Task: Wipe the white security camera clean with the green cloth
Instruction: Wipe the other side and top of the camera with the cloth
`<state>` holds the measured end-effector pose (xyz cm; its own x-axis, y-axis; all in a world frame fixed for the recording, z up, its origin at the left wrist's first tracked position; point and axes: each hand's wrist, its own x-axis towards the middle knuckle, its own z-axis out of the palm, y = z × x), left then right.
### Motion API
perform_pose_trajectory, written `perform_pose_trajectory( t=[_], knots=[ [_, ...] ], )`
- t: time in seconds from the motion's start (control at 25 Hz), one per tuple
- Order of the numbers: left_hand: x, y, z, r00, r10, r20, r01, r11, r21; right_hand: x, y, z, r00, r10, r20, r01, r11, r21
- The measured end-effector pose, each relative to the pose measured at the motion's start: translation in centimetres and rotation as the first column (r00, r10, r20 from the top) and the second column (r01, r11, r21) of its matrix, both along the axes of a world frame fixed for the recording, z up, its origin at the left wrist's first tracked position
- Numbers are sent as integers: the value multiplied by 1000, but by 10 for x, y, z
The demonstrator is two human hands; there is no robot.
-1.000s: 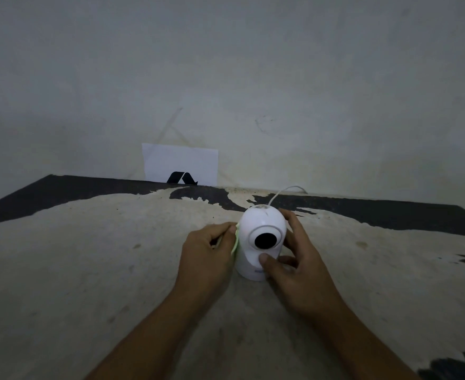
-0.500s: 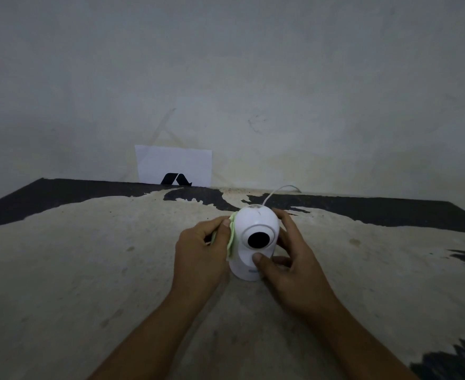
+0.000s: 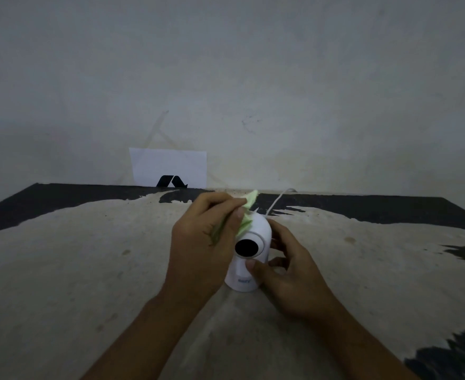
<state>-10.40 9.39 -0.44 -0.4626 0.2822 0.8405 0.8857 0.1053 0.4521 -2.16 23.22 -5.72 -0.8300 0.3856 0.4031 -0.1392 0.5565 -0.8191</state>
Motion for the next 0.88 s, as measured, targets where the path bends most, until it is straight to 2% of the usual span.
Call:
perform_pose_trajectory(
  t=[0.08,0.16,0.24,0.32,0.4,0.44,0.48,0.56,0.64,0.72,0.76,0.8,0.88],
  knots=[
    [-1,0,0,991,-50,-123,32,989,-145,2,2,2,1000,20,3,-20,1000,-20],
    [-2,1,2,995,-34,-92,18,987,-162,3,3,2,999,36,0,-36,999,-30],
    [-5,1,4,999,15,51,-8,991,-136,4,4,3,999,41,7,-40,999,-23],
    [-10,0,2,965,33,259,-3,993,-115,4,5,3,999,43,8,-42,999,-8],
    [-15,-2,-3,834,-47,550,64,998,-11,5,4,3,999,43,9,-43,999,3],
    [-16,-3,-4,746,-92,659,78,996,51,4,4,4,999,44,10,-44,999,3],
    [-16,-4,-5,701,-112,705,76,994,82,4,4,4,999,48,10,-49,999,5],
    [-13,-4,-4,765,-105,636,84,994,64,4,5,3,999,52,16,-52,998,16],
    [-9,-3,2,896,-68,439,80,997,-8,3,5,2,999,49,20,-50,999,12],
    [-10,0,5,954,-53,296,78,994,-73,3,4,1,999,44,16,-44,999,10],
    [-12,2,4,948,-52,315,78,995,-70,3,4,1,999,41,13,-41,999,16],
    [-13,2,2,915,-67,399,88,996,-34,3,4,1,999,40,11,-40,999,21],
    [-14,1,-5,746,-171,644,136,985,104,3,4,2,999,44,11,-44,999,16]
  ],
)
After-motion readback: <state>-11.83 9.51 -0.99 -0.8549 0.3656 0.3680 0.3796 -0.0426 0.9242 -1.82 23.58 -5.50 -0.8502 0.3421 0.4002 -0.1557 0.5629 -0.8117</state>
